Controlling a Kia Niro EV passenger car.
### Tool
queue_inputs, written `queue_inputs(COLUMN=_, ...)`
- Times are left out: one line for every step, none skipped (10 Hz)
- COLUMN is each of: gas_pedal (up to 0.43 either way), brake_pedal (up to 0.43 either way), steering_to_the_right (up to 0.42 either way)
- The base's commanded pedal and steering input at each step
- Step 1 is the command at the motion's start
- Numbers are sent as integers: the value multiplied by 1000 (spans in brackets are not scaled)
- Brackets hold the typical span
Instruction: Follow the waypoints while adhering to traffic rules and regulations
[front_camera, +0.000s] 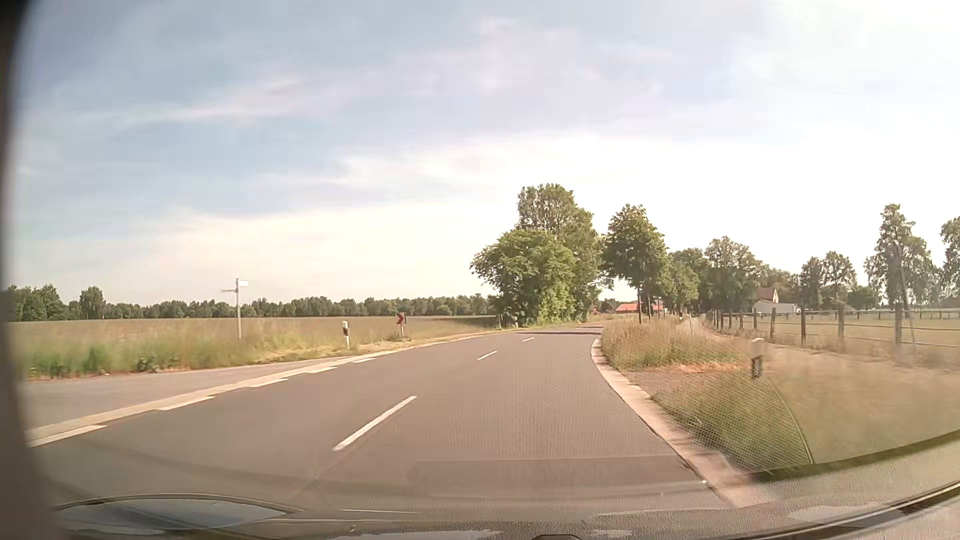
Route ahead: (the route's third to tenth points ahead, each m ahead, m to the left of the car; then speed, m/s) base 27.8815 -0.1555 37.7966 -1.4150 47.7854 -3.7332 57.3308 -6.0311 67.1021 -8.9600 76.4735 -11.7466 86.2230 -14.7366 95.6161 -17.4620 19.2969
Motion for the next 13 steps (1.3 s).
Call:
queue_inputs(gas_pedal=177, brake_pedal=0, steering_to_the_right=29)
queue_inputs(gas_pedal=177, brake_pedal=0, steering_to_the_right=26)
queue_inputs(gas_pedal=177, brake_pedal=0, steering_to_the_right=25)
queue_inputs(gas_pedal=177, brake_pedal=0, steering_to_the_right=25)
queue_inputs(gas_pedal=177, brake_pedal=0, steering_to_the_right=25)
queue_inputs(gas_pedal=177, brake_pedal=0, steering_to_the_right=26)
queue_inputs(gas_pedal=177, brake_pedal=0, steering_to_the_right=27)
queue_inputs(gas_pedal=177, brake_pedal=0, steering_to_the_right=28)
queue_inputs(gas_pedal=177, brake_pedal=0, steering_to_the_right=30)
queue_inputs(gas_pedal=177, brake_pedal=0, steering_to_the_right=31)
queue_inputs(gas_pedal=177, brake_pedal=0, steering_to_the_right=31)
queue_inputs(gas_pedal=177, brake_pedal=0, steering_to_the_right=31)
queue_inputs(gas_pedal=177, brake_pedal=0, steering_to_the_right=31)
